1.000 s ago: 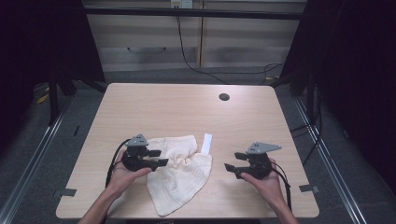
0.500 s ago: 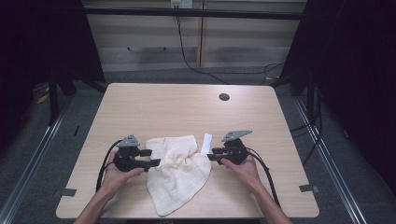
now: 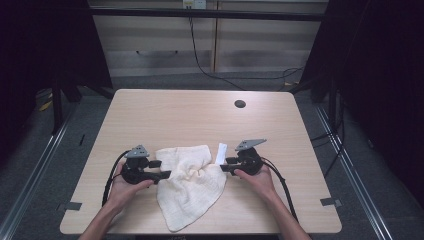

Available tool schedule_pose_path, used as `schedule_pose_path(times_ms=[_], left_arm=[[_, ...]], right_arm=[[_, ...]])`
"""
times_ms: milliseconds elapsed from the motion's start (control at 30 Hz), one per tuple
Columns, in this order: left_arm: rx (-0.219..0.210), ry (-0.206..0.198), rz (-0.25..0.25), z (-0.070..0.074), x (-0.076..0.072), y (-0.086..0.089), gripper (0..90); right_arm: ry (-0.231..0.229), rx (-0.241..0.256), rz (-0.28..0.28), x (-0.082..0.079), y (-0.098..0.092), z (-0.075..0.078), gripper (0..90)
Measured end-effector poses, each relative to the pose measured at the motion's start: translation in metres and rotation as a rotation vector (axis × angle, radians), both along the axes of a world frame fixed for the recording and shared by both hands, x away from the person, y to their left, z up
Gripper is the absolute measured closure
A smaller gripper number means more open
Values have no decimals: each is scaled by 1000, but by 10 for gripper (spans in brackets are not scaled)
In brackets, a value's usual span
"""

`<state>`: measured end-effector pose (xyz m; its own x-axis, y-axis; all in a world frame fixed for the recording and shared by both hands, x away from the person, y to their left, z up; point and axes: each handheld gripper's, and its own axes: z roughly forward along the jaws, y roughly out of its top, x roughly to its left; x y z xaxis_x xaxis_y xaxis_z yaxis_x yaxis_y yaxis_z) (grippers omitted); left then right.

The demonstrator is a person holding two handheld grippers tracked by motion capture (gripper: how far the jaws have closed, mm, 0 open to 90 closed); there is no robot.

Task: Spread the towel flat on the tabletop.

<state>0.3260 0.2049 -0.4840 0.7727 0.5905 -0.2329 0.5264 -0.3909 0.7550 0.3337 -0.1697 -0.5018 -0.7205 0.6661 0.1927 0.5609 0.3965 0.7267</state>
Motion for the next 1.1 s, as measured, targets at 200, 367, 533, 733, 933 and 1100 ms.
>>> schedule_pose_path(times_ms=[200, 367, 533, 733, 933, 1100], left_arm=[[3, 3, -5, -1, 0, 0, 369], [11, 9, 3, -2, 1, 0, 344], [11, 13, 2, -2, 1, 0, 339], [8, 19, 7, -3, 2, 1, 322], [5, 23, 12, -2, 1, 2, 313], [-15, 11, 20, 1, 1, 5, 311]], right_arm=[[6, -21, -3, 0, 3, -3, 618], [-30, -56, 14, -3, 8, -3, 690], [-33, -50, 17, -4, 9, -4, 800], [-19, -27, 12, -4, 8, -4, 849], [-22, 21, -5, -5, 2, 6, 857], [-45, 53, -24, -6, -7, 21, 862]])
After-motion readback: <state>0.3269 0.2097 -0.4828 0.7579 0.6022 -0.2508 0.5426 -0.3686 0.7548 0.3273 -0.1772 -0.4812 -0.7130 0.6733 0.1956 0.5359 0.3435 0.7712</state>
